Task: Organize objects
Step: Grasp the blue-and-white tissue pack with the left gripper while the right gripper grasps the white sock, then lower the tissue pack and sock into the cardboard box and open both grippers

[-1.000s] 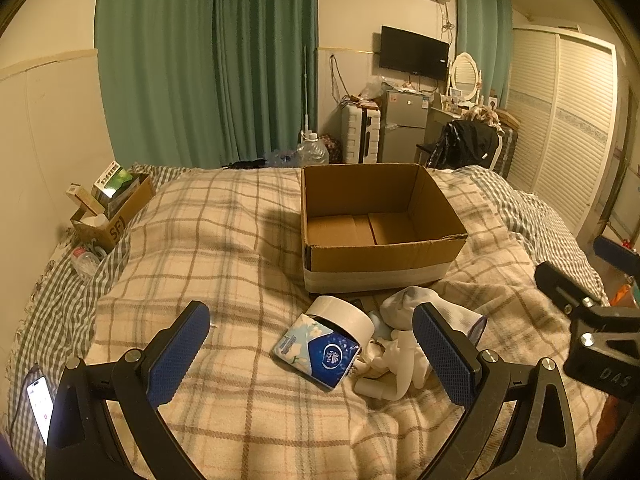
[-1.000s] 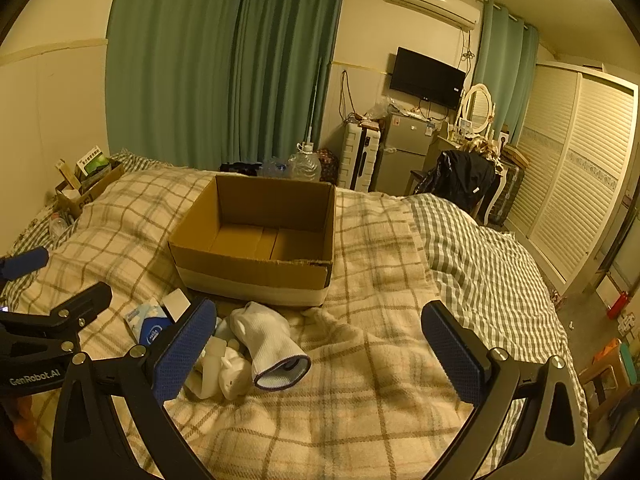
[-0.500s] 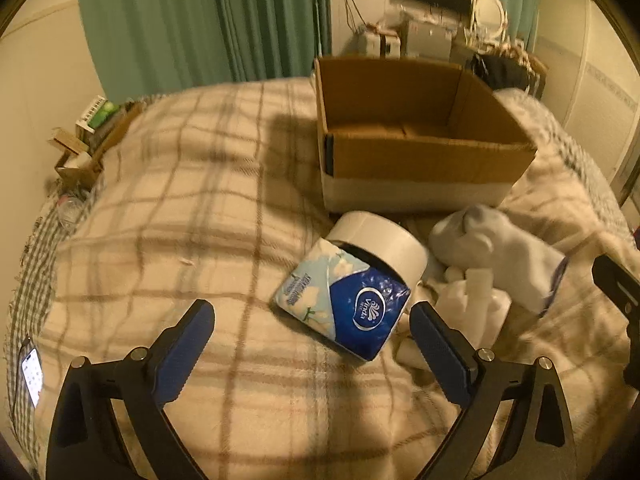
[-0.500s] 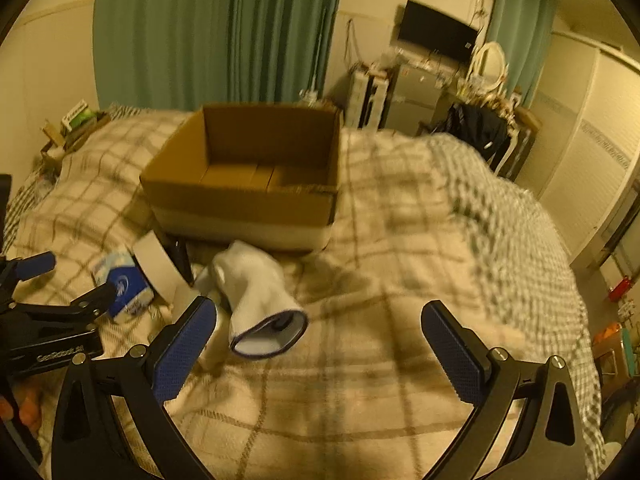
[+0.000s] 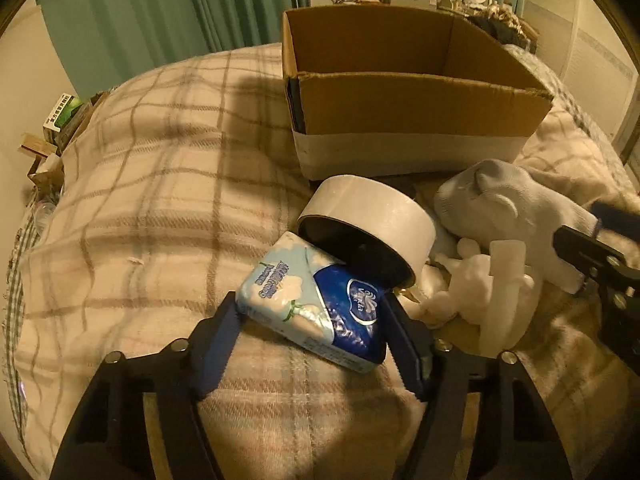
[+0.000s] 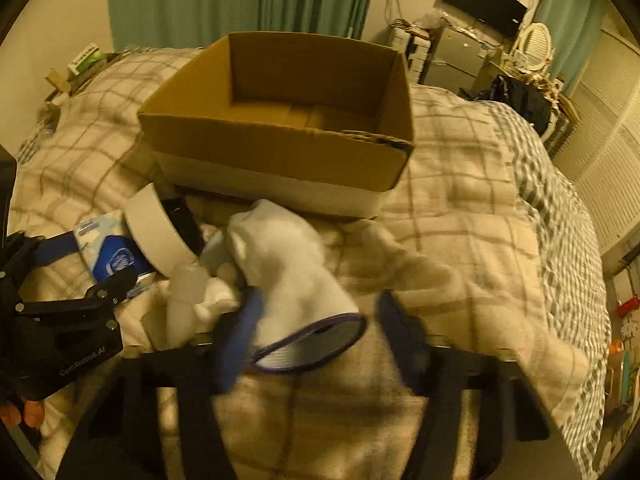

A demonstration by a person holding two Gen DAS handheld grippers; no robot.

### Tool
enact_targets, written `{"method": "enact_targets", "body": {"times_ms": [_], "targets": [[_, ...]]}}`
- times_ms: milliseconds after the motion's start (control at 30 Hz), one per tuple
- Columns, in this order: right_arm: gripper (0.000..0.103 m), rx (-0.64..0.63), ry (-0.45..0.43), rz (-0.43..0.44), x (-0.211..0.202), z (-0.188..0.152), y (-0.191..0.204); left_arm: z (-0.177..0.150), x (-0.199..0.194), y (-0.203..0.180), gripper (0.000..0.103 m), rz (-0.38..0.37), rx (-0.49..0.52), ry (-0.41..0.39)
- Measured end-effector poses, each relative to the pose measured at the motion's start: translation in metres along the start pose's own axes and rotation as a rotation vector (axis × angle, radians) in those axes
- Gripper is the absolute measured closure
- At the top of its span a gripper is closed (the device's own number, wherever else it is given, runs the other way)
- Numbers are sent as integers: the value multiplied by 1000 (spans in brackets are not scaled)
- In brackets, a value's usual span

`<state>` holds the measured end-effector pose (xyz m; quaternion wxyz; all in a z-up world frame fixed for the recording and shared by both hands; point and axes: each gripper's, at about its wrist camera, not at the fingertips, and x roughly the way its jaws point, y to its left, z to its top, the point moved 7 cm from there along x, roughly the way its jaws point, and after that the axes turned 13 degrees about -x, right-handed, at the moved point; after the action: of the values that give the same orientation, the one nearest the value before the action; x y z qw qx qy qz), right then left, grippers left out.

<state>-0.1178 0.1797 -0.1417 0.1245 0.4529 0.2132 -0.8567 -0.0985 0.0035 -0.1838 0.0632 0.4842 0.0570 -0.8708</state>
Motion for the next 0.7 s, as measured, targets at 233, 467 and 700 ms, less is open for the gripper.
{"method": "enact_targets", "body": {"times_ms": [233,467,700], "targets": [[96,-10,-70,-26,-27,0,1,-6,-33,9,36,-67,-68,-26],[98,-21,-165,-68,-79,14,-9,2,-78,7,37,-114,-83,-99],[98,-75,-267,-100,-134,50,-19,47,-119,-4,37,-178,-65,-178]]}}
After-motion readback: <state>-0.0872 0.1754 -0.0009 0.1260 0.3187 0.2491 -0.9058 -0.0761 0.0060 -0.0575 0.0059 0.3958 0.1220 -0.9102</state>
